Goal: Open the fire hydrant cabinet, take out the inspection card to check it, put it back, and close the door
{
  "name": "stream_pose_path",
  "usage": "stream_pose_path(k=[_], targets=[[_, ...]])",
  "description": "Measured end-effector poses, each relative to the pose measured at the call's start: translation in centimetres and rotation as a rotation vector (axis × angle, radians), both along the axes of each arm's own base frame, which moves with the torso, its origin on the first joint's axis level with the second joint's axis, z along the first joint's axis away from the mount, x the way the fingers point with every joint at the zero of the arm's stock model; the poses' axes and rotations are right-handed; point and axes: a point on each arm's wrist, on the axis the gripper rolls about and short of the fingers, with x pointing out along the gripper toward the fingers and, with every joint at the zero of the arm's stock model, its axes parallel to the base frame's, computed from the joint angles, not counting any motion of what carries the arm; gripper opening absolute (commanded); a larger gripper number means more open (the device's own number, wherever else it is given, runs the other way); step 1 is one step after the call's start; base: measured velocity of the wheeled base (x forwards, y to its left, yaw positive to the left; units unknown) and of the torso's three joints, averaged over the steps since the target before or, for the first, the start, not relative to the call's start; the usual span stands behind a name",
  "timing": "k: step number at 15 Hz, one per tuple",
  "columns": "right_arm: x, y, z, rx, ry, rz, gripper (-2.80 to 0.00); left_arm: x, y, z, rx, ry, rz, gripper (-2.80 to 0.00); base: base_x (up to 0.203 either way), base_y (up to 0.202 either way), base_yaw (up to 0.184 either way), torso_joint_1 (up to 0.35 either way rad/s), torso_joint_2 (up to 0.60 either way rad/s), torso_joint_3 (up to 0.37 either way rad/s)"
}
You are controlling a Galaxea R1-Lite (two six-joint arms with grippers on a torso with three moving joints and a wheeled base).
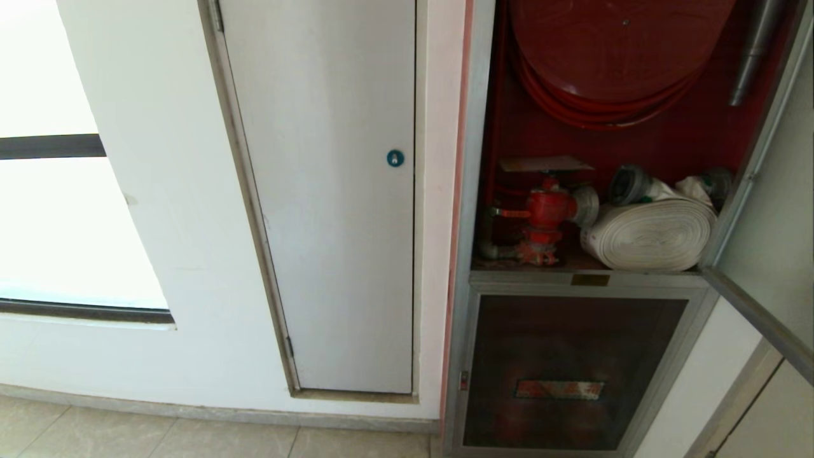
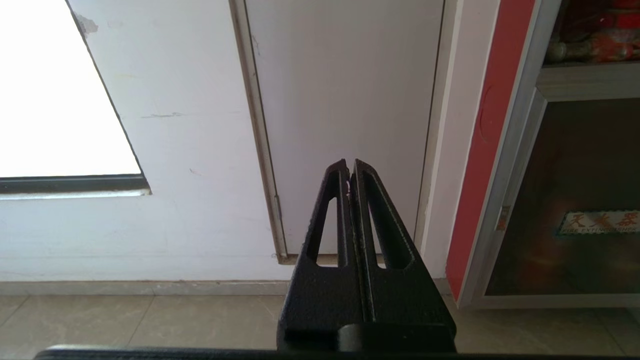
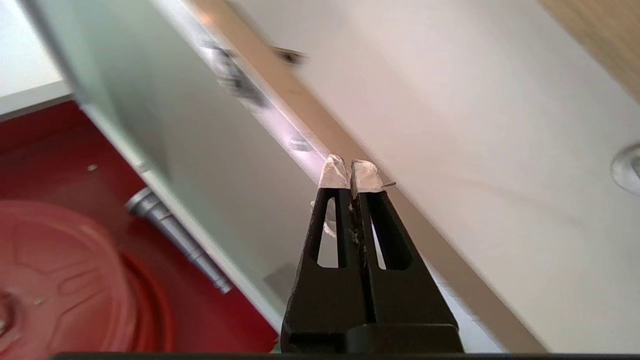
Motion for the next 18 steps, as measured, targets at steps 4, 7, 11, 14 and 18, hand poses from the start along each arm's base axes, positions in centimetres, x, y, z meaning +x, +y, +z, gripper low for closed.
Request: stream_pose_path(k=[4,7,11,14,18], targets=[[-0.1,-1.9,-1.6,0.047,0.006,-0.012,-2.80,0.0,0.0,0.0,0.000,0.000,0.000,-2.80,0.000,0.000,0.000,0.000,0.00,0.000],[-0.4,-2.8,-1.8,0.035,0.011,-0.051,-2.80,0.0,0.0,0.0,0.000,0.000,0.000,-2.80,0.000,0.000,0.000,0.000,0.00,0.000],[-0.5,-4.2,-2.7,0.066,0.046,-0.060,-2.80,0.0,0.0,0.0,0.000,0.000,0.000,-2.80,0.000,0.000,0.000,0.000,0.00,0.000],[-0.3,-4.6,-4.0,0.105,0.095,-0.005,-2.80,0.0,0.0,0.0,0.000,0.000,0.000,-2.80,0.000,0.000,0.000,0.000,0.00,0.000],[-0.2,-4.8,-4.6,0.125,0.119,0.023,-2.80,0.0,0.0,0.0,0.000,0.000,0.000,-2.80,0.000,0.000,0.000,0.000,0.00,0.000]])
